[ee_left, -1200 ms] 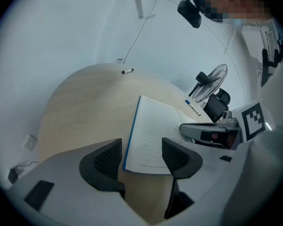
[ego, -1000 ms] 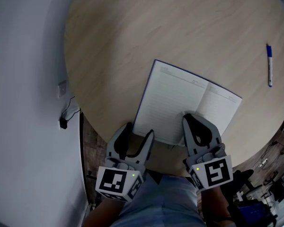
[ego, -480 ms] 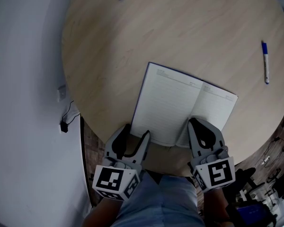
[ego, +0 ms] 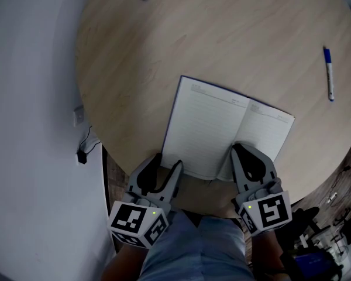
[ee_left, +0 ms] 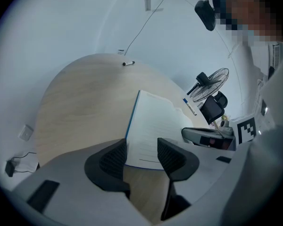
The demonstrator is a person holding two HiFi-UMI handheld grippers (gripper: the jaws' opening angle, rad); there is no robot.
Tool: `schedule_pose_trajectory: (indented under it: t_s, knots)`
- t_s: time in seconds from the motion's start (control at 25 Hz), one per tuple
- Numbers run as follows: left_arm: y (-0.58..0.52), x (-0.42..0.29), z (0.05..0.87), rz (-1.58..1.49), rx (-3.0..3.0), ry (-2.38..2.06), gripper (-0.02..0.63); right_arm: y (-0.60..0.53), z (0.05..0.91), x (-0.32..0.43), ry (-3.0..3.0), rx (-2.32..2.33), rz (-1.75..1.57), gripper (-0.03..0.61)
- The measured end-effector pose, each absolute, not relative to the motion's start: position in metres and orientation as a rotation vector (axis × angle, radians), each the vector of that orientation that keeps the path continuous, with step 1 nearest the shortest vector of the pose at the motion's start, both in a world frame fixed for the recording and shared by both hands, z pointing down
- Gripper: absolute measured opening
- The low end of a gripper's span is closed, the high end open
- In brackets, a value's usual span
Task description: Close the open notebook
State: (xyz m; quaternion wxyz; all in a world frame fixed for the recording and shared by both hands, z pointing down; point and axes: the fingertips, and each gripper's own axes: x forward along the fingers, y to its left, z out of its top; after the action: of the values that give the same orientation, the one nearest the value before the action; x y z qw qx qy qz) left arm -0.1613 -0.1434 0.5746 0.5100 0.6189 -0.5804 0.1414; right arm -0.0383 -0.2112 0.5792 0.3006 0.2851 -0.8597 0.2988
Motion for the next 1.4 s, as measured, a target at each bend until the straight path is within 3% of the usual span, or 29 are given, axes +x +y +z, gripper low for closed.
schedule_pose_trajectory:
  t_s: [0.32,0.84,1.4]
  knots:
    - [-0.142,-0.172,0.571,0.454,1.500,-1.488,0.054,-0.211,0.576,-0.038,-2.299,0.759,0.785,0.051]
    - [-0.145,-0.154,0.529,0.453,1.584,-1.523,0.038,-0.207,0.546,-0.023,-2.353,0.791,0.796,0.051]
    - [-0.146,-0.089,0.455,0.461,1.802,-1.462,0.038,-0.205,0.470,0.004,-2.484,0.856,0.776,0.051]
